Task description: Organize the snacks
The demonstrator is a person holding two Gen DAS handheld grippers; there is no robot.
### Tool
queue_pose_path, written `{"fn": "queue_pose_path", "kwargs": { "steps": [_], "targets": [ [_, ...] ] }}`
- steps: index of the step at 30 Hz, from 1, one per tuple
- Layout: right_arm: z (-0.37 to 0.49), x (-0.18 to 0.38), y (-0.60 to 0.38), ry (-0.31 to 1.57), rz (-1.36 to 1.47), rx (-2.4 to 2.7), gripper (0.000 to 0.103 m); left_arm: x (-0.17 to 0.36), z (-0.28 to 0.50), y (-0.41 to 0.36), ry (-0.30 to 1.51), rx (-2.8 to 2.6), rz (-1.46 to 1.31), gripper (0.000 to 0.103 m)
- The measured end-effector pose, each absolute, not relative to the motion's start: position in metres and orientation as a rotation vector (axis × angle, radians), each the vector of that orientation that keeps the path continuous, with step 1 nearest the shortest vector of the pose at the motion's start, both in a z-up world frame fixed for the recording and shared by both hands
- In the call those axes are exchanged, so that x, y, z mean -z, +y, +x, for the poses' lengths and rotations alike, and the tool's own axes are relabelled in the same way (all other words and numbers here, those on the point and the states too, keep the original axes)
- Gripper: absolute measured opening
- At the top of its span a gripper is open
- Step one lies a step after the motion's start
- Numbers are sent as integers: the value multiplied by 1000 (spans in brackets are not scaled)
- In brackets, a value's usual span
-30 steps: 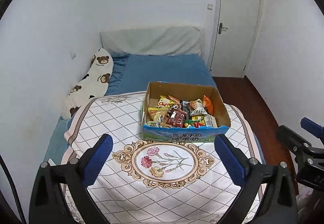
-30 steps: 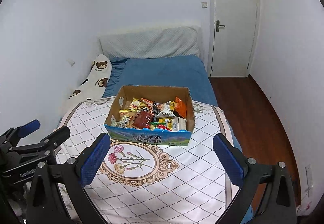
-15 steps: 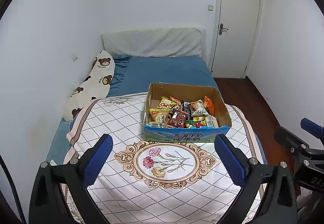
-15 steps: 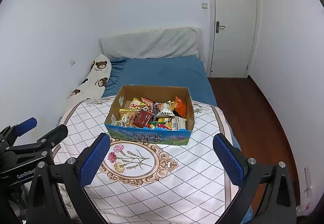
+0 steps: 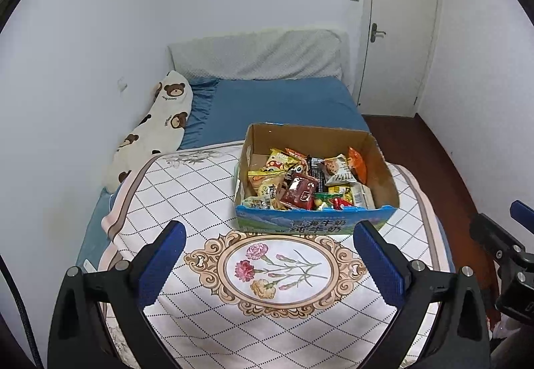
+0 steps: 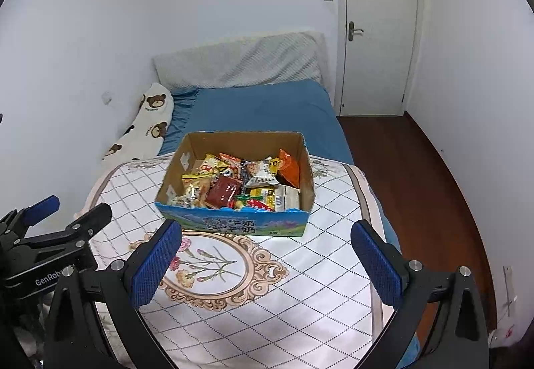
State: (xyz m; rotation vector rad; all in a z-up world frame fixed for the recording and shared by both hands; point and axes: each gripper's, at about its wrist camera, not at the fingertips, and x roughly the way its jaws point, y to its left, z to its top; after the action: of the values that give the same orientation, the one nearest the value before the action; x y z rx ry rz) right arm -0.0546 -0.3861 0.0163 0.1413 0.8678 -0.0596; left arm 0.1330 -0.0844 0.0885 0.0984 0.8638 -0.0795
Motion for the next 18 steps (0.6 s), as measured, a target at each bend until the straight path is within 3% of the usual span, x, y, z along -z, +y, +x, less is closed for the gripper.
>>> {"fn": "queue_pose_path", "kwargs": {
  "steps": [18],
  "targets": [
    [26, 45, -406, 934, 151, 109, 103, -41, 204, -109, 938, 60, 129, 103]
  ]
}}
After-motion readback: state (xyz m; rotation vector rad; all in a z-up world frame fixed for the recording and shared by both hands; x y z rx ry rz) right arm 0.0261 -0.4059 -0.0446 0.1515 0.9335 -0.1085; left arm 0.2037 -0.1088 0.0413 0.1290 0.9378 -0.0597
